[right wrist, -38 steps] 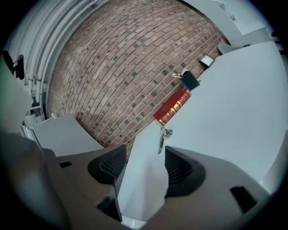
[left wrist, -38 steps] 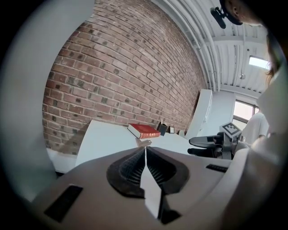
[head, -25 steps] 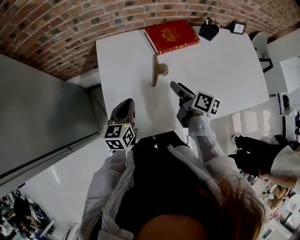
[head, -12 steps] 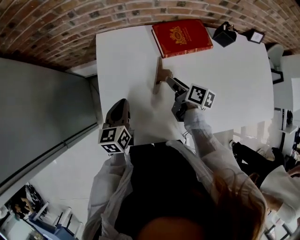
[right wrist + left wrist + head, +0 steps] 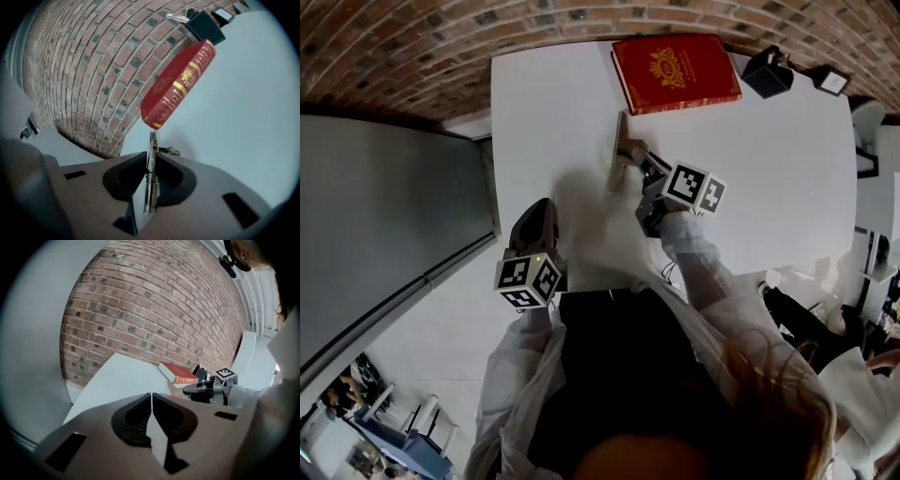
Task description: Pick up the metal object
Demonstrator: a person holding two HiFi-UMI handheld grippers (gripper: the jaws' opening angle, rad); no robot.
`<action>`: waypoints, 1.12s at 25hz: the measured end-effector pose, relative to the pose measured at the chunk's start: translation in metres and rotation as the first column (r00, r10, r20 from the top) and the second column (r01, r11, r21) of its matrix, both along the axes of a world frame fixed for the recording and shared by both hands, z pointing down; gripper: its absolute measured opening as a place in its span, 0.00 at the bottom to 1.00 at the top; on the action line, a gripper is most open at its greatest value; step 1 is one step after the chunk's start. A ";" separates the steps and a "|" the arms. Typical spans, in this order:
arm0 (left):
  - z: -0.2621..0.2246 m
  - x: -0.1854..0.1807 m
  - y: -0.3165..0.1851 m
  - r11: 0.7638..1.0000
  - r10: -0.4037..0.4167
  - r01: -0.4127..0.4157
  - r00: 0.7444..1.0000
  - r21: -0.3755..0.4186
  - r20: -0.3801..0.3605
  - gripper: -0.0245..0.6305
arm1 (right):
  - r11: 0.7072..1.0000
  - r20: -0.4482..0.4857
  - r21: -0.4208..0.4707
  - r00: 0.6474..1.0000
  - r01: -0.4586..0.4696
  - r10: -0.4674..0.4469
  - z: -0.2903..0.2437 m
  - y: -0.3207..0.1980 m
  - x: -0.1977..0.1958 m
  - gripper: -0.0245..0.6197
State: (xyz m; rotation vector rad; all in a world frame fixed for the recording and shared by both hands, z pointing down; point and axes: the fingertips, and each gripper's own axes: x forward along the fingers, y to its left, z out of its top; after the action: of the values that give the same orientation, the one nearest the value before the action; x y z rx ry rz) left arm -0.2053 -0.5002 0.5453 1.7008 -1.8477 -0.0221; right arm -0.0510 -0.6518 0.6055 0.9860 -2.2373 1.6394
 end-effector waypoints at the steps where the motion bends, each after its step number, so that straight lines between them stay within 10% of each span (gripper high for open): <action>1: 0.001 0.000 0.000 1.000 -0.002 0.002 1.000 -0.003 0.001 0.07 | 1.000 0.017 -0.004 1.000 -0.004 0.004 -0.001 -0.001 -0.001 0.12; 28: -0.019 0.000 0.036 0.996 -0.077 0.075 0.996 0.045 0.052 0.07 | 0.979 0.015 0.185 0.996 0.083 -0.088 -0.040 0.015 -0.001 0.08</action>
State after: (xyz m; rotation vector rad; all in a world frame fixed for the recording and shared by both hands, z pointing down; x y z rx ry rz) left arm -0.2051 -0.4642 0.5259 1.6747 -1.9640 -0.0482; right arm -0.0524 -0.6364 0.5658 0.9012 -2.4458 1.4365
